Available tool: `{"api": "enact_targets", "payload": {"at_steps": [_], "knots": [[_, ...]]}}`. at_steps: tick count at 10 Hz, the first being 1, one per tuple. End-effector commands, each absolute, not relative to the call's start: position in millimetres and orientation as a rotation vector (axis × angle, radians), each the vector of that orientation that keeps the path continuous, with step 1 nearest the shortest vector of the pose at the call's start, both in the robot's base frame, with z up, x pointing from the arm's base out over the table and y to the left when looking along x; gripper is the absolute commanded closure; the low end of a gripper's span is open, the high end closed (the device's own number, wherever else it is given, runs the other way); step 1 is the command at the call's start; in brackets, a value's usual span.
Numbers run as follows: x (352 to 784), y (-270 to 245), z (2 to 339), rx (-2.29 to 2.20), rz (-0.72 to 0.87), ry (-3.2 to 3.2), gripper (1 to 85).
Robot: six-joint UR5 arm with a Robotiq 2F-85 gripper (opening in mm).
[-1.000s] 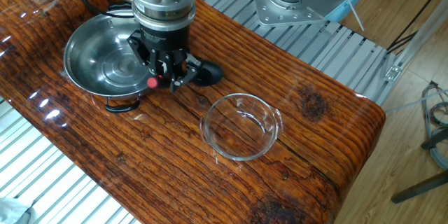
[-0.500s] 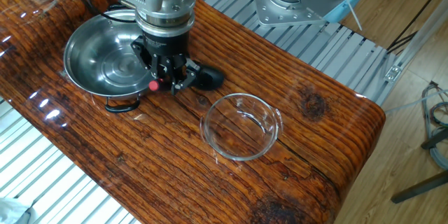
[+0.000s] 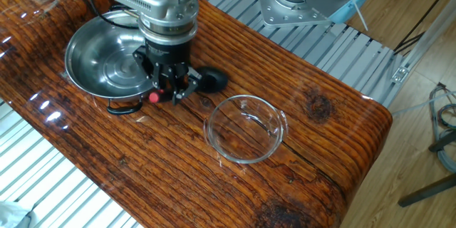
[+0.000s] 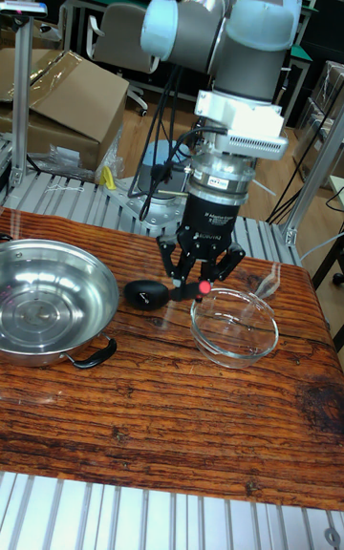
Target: Scoop water with a large spoon from one bowl to another
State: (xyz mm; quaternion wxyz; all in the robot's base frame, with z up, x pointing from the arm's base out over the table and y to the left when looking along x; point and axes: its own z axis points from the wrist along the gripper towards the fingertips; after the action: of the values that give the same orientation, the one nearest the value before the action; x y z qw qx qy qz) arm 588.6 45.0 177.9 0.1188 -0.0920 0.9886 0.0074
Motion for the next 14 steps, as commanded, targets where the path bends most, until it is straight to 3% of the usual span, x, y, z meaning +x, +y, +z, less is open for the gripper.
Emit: {"api": "enact_targets", "payload": {"at_steps": [1, 11, 14], "knots": [[601, 50, 172, -0.270, 0.047, 2.842, 84.7], [607, 52, 159, -0.366, 0.037, 2.815, 84.3], [606, 56, 159, -0.415, 0.057, 2.811, 79.7]]}}
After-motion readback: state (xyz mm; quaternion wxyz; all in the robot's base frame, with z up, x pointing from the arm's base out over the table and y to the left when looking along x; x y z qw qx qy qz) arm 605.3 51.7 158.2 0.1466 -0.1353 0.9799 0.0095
